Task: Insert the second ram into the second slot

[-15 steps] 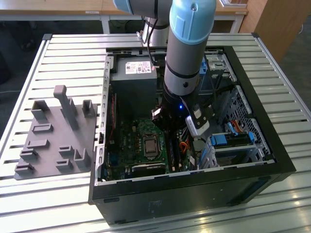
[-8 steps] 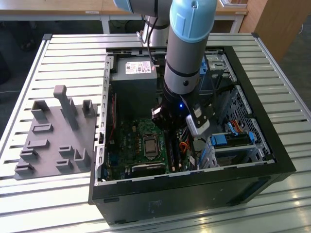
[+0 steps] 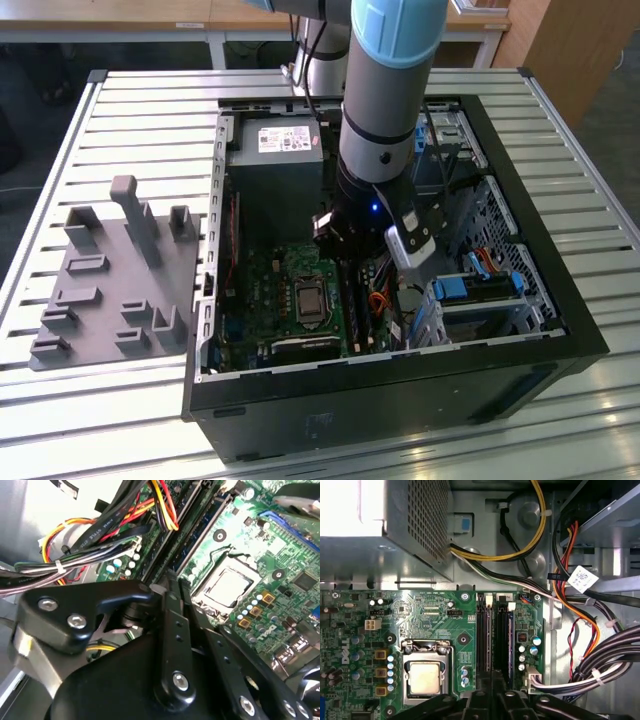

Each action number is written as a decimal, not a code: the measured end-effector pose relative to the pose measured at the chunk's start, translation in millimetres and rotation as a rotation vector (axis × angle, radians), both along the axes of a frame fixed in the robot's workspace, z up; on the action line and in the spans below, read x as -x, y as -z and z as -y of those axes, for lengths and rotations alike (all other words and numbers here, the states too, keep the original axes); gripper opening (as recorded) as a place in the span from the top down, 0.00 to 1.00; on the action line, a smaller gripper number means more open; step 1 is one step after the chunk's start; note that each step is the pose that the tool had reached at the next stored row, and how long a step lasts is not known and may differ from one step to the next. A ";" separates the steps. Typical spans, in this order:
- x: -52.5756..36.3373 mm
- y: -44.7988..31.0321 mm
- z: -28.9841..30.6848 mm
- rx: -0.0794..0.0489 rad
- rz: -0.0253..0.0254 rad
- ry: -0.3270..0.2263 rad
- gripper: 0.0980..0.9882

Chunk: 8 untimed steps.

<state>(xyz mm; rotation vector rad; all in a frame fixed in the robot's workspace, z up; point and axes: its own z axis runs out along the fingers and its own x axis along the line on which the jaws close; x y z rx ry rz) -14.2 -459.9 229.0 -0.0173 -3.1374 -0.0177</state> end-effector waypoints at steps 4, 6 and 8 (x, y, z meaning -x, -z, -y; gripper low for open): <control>0.0 0.0 0.0 0.000 -0.0001 0.000 0.99; 0.0 0.0 0.0 0.000 0.0001 0.000 0.99; 0.0 0.7 0.1 0.001 0.0002 0.000 0.99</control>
